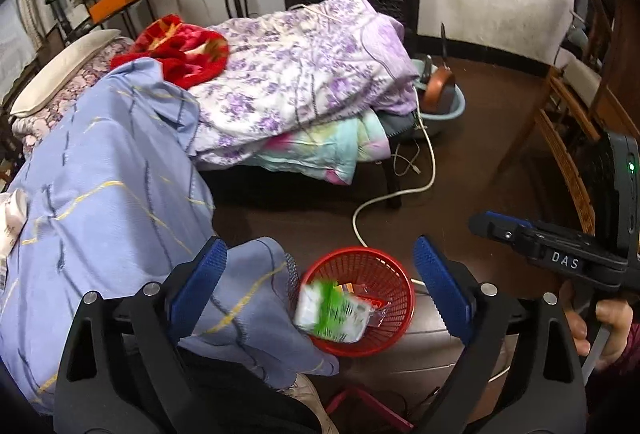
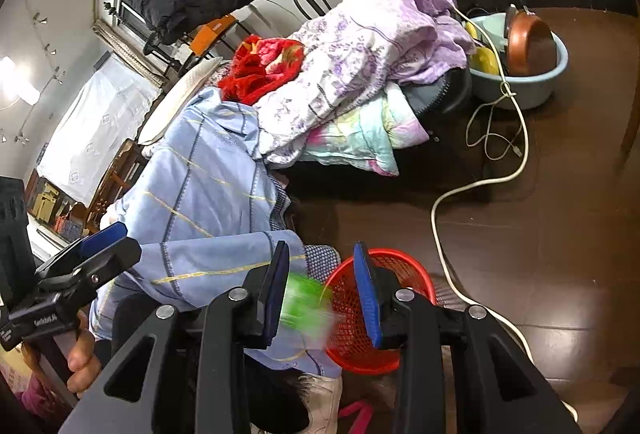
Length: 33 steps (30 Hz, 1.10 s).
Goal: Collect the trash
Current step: 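Open the left tool over the red wastebasket to drop the carton while the right drops the wrappers, then move both open tools back over the bedspread toward the remaining trash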
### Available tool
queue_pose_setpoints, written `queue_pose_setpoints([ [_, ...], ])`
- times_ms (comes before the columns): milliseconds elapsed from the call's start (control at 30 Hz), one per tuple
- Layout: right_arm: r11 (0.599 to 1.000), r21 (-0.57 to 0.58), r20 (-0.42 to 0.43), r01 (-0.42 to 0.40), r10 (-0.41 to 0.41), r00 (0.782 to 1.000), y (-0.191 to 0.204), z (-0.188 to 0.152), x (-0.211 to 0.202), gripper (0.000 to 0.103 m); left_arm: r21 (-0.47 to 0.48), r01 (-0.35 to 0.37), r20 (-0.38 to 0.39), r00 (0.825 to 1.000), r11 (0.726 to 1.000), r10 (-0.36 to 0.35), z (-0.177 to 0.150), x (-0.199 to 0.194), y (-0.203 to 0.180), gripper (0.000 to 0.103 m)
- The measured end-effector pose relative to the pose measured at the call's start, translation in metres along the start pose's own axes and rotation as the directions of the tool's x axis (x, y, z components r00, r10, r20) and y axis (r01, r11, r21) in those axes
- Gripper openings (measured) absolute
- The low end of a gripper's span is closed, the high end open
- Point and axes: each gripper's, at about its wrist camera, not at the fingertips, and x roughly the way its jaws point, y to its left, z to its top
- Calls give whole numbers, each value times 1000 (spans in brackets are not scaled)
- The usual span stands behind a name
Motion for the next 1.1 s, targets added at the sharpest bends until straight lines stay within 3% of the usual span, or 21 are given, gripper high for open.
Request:
queue_pose_setpoints([
  [267, 997, -73, 21, -33, 35, 999, 34, 6, -13, 34, -42, -42, 65, 997, 998, 44, 0, -36, 18, 92],
  [467, 984, -169, 57, -63, 73, 996, 79, 14, -34, 35, -83, -81, 148, 985, 993, 93, -5, -82, 34, 93],
  [833, 916, -388, 132, -106, 169, 977, 192, 13, -86, 46, -222, -145, 301, 930, 964, 209, -41, -186, 88, 96],
  [967, 881, -458, 140, -121, 205, 969, 238, 4, -98, 60, -286, -162, 343, 903, 944, 259, -63, -217, 120, 96],
  [1100, 841, -527, 134, -119, 221, 966, 281, -14, -96, 74, -369, -175, 340, 889, 913, 308, -90, -231, 165, 96],
])
